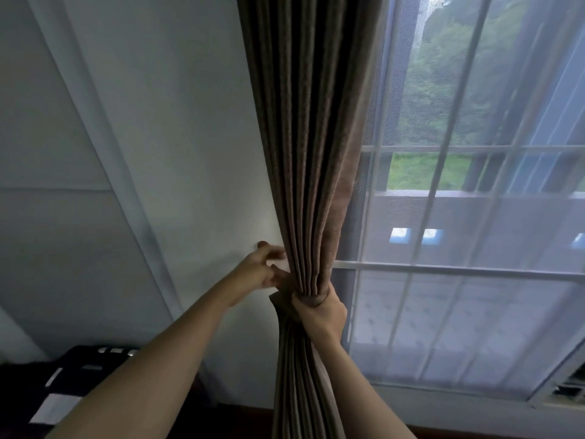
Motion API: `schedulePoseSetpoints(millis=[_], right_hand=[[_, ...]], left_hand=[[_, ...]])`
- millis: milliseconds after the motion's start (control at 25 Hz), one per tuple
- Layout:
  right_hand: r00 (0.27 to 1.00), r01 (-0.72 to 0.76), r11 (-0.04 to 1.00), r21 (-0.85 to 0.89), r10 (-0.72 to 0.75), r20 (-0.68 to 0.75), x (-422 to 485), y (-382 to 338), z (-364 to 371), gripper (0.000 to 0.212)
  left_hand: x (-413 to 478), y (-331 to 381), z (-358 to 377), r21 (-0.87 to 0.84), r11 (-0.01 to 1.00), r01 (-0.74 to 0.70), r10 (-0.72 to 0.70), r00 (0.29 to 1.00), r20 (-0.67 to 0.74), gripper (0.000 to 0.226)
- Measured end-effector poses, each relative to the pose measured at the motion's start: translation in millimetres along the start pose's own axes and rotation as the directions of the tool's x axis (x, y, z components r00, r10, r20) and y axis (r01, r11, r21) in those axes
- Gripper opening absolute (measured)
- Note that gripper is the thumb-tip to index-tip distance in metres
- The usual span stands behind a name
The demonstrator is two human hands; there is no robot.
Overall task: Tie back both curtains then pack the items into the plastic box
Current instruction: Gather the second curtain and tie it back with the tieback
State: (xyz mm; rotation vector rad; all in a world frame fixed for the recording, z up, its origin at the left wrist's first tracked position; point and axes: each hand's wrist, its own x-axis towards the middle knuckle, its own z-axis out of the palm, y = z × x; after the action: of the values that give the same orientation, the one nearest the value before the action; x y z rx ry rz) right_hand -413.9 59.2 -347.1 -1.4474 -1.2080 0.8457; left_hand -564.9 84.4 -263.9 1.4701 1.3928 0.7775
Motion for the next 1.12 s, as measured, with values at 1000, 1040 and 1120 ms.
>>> schedulePoseSetpoints(millis=[1000, 1040, 1120], right_hand=[[0.999, 0.031, 0.987, -0.155, -0.027, 0.03, -2, -29, -28, 0.032], [0.999, 0.031, 0.985, -0.169, -0.026, 0.032, -2, -29, -30, 0.033], [0.999, 0.031, 0.978, -0.205, -0.023, 0.043, 0, -29, -33, 0.037]], left_hand=[[-11, -40, 1, 0.488, 0.791, -0.37, 0.287, 0.928, 0.239, 0.043], [-11, -37, -2, 0.46, 0.81, -0.364, 0.286, 0.929, 0.233, 0.041], [-15, -27, -9, 0.382, 0.848, -0.368, 0.282, 0.923, 0.263, 0.023]])
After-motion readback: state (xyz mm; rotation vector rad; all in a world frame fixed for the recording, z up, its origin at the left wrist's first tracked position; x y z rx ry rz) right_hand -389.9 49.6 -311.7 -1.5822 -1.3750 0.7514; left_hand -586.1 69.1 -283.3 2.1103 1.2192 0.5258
